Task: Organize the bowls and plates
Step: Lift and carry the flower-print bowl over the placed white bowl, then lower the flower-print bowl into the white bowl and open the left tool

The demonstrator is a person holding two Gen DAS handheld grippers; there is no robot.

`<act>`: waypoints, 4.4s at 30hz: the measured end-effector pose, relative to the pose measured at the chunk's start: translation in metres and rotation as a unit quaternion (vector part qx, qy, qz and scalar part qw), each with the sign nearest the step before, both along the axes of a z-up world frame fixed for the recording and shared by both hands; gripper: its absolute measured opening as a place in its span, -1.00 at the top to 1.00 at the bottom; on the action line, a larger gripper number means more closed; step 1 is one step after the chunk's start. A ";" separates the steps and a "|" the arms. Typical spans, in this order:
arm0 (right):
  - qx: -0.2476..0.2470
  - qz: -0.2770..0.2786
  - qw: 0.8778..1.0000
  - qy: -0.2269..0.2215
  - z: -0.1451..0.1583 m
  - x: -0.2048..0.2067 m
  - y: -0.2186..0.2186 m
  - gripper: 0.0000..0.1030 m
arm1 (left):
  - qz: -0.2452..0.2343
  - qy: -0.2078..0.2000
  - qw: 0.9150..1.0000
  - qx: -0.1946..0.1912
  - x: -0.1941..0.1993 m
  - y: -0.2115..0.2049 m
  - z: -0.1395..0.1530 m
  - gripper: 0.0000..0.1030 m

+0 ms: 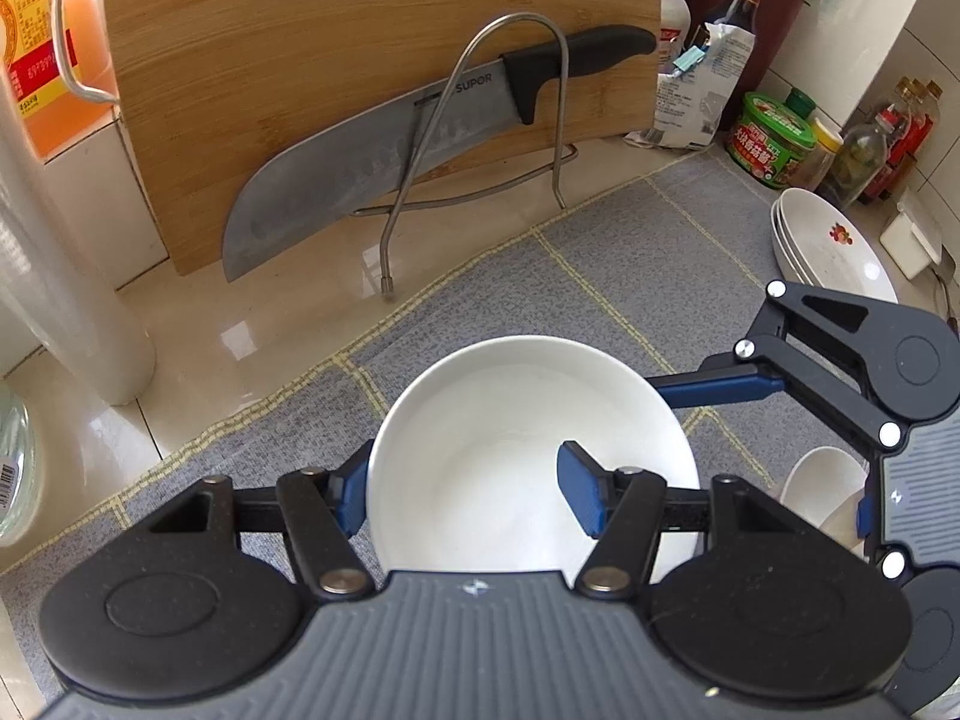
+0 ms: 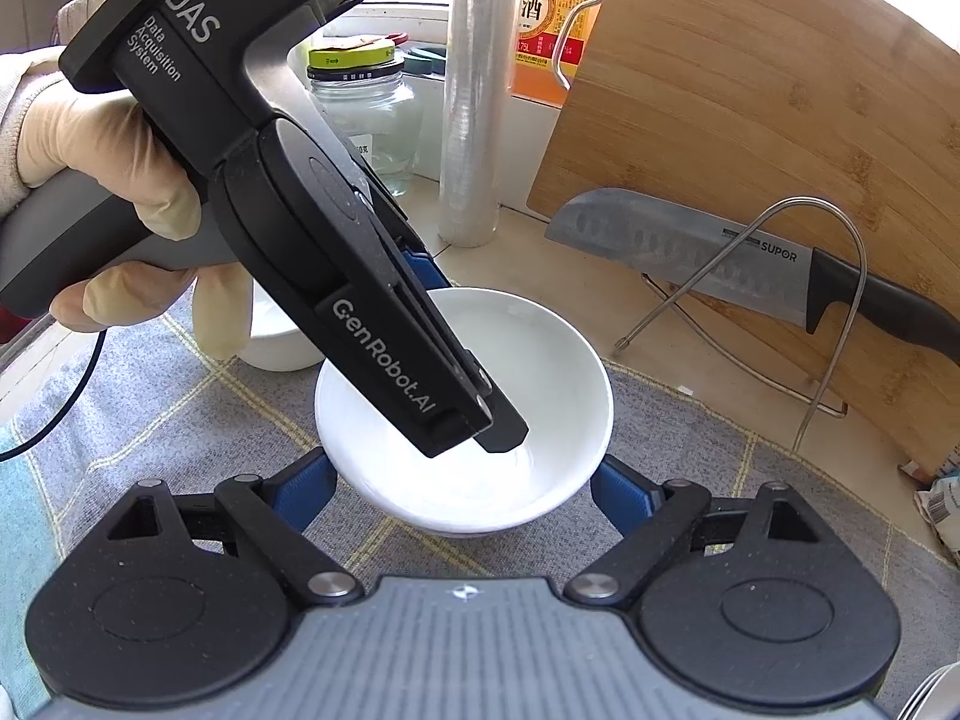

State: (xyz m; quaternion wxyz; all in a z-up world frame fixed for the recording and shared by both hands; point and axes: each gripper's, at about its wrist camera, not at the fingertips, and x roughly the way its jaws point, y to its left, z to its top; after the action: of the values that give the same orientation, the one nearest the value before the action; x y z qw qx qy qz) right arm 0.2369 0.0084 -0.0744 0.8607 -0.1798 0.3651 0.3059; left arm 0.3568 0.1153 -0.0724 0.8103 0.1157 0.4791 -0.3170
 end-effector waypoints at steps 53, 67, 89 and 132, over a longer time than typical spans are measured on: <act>0.024 -0.030 0.999 -0.033 0.037 -0.110 -0.100 -0.82 | -0.046 -0.034 0.998 0.001 -0.116 -0.087 0.042 -0.20; 0.028 -0.047 0.998 -0.022 0.032 -0.124 -0.122 -0.82 | -0.065 -0.022 0.998 -0.003 -0.128 -0.108 0.033 -0.20; 0.026 -0.061 0.998 0.014 0.003 -0.120 -0.124 -0.83 | -0.076 -0.002 0.997 0.000 -0.129 -0.114 0.010 -0.22; 0.035 -0.045 0.998 0.018 0.006 -0.121 -0.122 -1.00 | -0.088 -0.049 0.995 -0.013 -0.131 -0.111 0.013 -0.57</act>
State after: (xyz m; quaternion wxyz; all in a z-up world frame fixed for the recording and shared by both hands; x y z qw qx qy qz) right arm 0.1156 -0.1133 -0.0681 0.8725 -0.1275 0.3772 0.2830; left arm 0.2256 0.0038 -0.0590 0.8031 0.1624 0.4228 -0.3871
